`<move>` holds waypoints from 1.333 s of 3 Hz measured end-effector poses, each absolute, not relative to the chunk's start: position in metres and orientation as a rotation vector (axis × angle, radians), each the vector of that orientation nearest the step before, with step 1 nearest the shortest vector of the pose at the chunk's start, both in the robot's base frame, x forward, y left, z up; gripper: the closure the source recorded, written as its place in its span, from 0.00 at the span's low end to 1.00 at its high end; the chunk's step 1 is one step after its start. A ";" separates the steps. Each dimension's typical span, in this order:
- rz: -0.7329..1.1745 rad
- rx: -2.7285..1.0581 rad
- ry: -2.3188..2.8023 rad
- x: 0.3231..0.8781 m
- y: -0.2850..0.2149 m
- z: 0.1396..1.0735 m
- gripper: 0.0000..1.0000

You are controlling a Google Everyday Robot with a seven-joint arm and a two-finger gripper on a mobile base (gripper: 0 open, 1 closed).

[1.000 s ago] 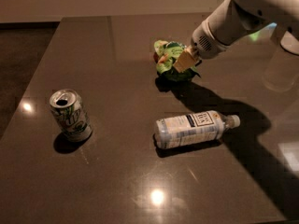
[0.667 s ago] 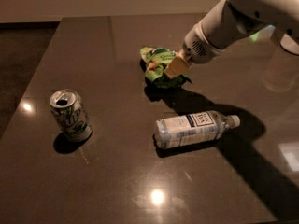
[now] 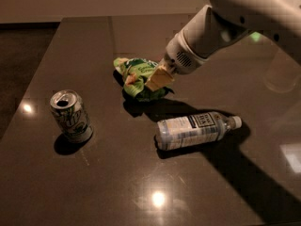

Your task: Move green rice chip bag near 7up can

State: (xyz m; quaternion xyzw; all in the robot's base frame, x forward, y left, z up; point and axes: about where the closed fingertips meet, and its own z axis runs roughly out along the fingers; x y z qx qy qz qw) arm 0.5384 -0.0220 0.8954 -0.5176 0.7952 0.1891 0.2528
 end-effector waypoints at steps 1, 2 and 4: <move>0.567 -1.489 2.097 0.521 -0.003 0.900 1.00; 0.603 -1.564 2.030 0.505 0.011 0.906 1.00; 0.607 -1.705 1.965 0.481 0.047 0.889 0.82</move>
Offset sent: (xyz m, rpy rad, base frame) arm -0.0534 0.0485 0.0179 0.0663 -0.0214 0.2577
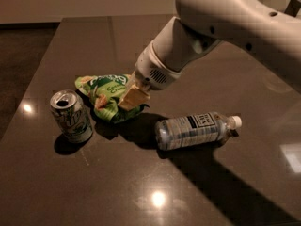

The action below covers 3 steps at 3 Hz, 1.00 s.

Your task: Move green rice chip bag near 7up can

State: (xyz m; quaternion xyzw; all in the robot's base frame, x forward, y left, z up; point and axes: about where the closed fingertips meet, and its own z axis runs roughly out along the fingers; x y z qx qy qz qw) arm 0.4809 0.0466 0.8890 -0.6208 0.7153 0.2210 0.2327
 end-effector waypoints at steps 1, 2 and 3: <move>0.607 -1.741 1.952 0.481 0.059 0.881 0.58; 0.604 -1.744 1.950 0.480 0.060 0.882 0.35; 0.602 -1.747 1.947 0.479 0.061 0.883 0.12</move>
Offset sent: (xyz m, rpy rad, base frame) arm 0.0002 0.0113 -0.0071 -0.0099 -0.0002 0.0240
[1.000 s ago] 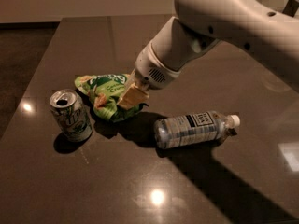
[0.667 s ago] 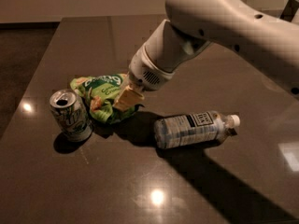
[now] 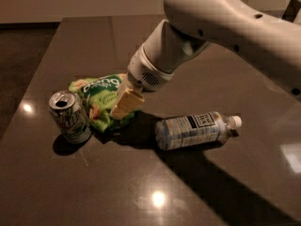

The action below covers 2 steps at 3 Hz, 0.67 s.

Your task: Move green rice chip bag near 7up can

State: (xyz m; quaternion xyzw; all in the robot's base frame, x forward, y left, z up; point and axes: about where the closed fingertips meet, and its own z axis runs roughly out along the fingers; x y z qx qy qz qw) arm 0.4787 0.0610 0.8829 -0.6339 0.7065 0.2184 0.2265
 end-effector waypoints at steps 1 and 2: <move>0.600 -1.750 1.945 0.478 0.062 0.884 0.00; 0.600 -1.750 1.945 0.478 0.062 0.884 0.00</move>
Offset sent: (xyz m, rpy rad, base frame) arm -0.0009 0.0008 0.0006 -0.0011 -0.0016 0.0019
